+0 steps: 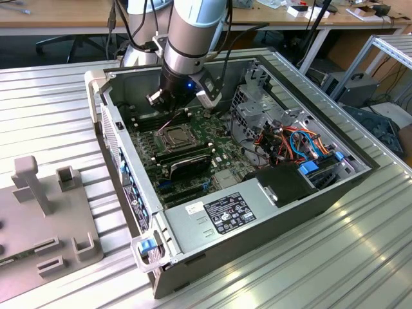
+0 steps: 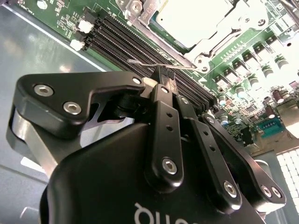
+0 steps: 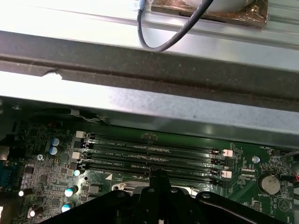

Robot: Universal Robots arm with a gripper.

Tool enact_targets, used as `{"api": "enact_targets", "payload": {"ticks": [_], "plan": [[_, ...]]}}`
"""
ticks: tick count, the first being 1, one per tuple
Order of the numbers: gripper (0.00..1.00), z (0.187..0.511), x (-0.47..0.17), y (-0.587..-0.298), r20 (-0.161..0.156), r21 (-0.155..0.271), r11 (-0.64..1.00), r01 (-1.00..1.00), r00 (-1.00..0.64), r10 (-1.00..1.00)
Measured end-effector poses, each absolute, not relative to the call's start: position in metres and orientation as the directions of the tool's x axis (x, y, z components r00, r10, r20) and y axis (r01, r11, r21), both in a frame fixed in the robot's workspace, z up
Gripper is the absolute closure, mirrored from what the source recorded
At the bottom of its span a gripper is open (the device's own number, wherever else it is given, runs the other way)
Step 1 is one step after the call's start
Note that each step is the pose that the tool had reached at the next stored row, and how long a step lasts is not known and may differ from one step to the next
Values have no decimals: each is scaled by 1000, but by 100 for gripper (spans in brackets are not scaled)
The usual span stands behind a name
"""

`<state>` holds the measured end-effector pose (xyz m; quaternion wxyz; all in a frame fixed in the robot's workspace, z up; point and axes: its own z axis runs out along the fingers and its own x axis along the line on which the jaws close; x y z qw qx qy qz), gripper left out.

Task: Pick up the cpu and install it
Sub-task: 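Install the first cpu locking lever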

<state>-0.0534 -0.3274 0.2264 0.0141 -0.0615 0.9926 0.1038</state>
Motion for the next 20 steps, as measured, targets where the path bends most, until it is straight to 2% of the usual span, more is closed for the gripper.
{"api": "enact_targets", "payload": {"ticks": [20], "plan": [[89, 218, -42, -327, -38, 205, 971, -124, -992, -119]]}}
